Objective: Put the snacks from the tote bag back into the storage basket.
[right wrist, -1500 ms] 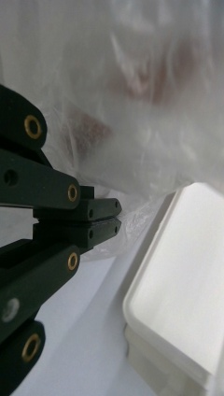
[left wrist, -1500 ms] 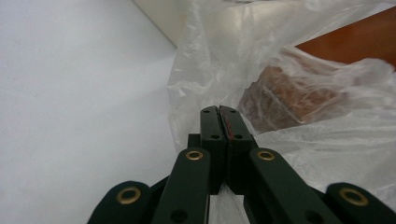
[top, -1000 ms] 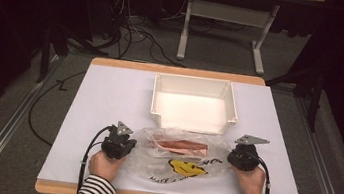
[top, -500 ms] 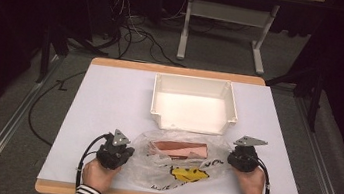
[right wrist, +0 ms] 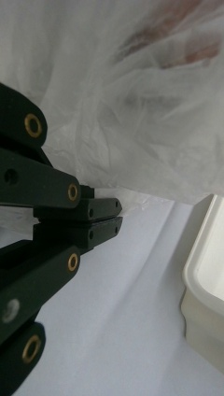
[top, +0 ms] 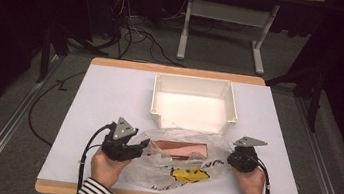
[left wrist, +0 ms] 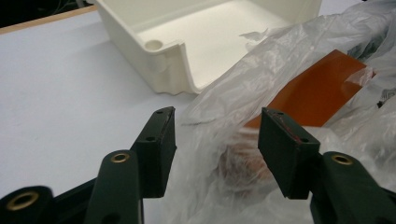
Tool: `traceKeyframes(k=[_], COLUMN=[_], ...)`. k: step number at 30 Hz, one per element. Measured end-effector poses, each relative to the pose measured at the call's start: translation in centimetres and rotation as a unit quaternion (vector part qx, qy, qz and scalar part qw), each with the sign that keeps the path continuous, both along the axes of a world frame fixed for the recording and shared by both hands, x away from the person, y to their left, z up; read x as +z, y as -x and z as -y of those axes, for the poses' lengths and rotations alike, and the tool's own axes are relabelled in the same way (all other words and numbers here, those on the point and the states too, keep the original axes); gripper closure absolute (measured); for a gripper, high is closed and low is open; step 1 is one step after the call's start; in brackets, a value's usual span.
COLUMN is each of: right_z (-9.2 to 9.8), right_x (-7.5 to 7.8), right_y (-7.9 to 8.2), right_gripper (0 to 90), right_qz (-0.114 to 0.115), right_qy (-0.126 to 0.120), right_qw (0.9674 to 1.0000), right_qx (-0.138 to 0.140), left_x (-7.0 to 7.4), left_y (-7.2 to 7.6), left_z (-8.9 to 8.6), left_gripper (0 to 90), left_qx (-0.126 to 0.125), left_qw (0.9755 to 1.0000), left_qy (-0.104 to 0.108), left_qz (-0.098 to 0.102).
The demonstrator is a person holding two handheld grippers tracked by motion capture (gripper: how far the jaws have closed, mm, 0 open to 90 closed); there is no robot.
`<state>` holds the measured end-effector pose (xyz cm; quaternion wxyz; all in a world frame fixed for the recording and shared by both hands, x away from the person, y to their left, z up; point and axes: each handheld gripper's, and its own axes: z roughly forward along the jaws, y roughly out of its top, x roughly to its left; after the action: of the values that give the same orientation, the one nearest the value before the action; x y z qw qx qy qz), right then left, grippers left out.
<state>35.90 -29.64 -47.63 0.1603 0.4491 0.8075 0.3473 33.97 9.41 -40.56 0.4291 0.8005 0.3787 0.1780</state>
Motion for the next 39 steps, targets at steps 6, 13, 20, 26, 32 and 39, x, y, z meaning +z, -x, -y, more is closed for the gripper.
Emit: traceKeyframes(k=[6,13,20,26,32,39], right_z=[0.0,0.1,0.2,0.1,0.1,1.4], right_x=[0.0,-0.1,-0.1,-0.1,0.0,2.2], right_y=[0.0,0.0,0.0,0.1,0.1,0.9], right_gripper=[90.0,90.0,90.0,90.0,89.2,75.2], right_qz=[-0.001,-0.001,0.005,0.007,0.007,0.031], right_qy=[-0.001,-0.006,-0.006,0.002,0.008,-0.024], right_qw=[1.0,1.0,1.0,1.0,0.9999,0.9991], right_qx=[0.0,0.0,0.004,0.004,0.005,-0.019], left_x=[-0.5,-1.8,-2.4,-4.1,-6.1,-5.9], left_y=[-1.1,-2.9,-4.5,-6.0,-6.0,-5.6], left_z=[2.0,3.1,2.8,1.7,1.0,1.3], left_gripper=[43.8,70.8,89.8,90.0,89.7,87.6], left_qx=[-0.005,-0.016,-0.007,0.014,0.018,0.015], left_qw=[1.0,0.9995,0.9985,0.9947,0.9926,0.9947], left_qy=[-0.002,-0.015,-0.024,-0.041,-0.048,-0.043], left_qz=[-0.004,-0.024,-0.05,-0.093,-0.11,-0.092])
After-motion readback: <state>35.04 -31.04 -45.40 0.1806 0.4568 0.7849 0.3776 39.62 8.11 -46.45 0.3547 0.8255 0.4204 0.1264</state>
